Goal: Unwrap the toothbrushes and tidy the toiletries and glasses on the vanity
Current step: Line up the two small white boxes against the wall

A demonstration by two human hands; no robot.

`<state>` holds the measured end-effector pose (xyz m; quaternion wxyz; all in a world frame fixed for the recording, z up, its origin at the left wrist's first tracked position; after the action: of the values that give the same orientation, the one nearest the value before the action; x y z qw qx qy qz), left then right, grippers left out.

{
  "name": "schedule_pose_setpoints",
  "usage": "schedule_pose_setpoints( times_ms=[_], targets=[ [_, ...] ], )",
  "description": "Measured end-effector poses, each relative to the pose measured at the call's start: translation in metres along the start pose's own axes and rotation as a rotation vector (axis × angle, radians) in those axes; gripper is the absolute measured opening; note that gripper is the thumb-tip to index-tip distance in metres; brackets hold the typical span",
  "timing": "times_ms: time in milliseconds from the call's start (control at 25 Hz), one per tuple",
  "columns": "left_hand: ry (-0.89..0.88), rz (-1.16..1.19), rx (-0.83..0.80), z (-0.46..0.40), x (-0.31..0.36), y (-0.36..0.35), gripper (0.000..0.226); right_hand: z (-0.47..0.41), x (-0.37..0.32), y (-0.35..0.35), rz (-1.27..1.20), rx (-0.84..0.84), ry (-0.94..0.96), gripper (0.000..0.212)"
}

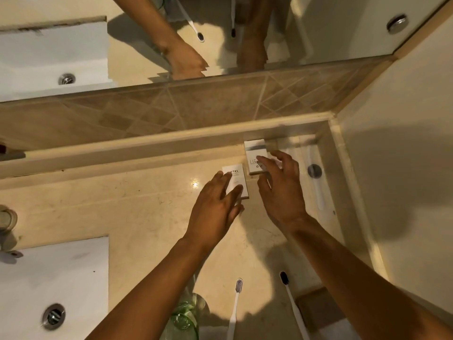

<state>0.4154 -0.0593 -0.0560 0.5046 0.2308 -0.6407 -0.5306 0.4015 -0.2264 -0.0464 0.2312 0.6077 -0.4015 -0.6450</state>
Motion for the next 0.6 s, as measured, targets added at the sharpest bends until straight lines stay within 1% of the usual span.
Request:
schedule_pose_setpoints(
  times_ms=[200, 440, 600],
  targets=[
    [0.026, 0.045, 0.029, -0.003, -0.005, -0.006, 0.037, -0.017, 0.0, -0.018, 0.057, -0.173, 0.033, 0.042],
    [0.044, 0.146, 0.035, -0.018, -0.005, -0.003, 0.034, -0.023, 0.003, -0.016, 0.024, -0.162, 0.018, 0.037],
    [0.061, 0.186, 0.033, -0.035, -0.005, -0.002, 0.033, -0.023, 0.003, -0.015, -0.04, -0.152, 0.022, 0.036]
  ],
)
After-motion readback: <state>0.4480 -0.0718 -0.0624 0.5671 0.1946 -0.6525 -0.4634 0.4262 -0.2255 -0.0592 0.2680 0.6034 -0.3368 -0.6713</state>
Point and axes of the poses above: each hand's wrist, its own z-axis away from the middle knuckle, its own y-axis out of the back of the hand, x = y × z, the point moved 9 cm from there along -z, towards the middle knuckle, and after that the axes turned 12 degrees about y, right-handed, at the moved point
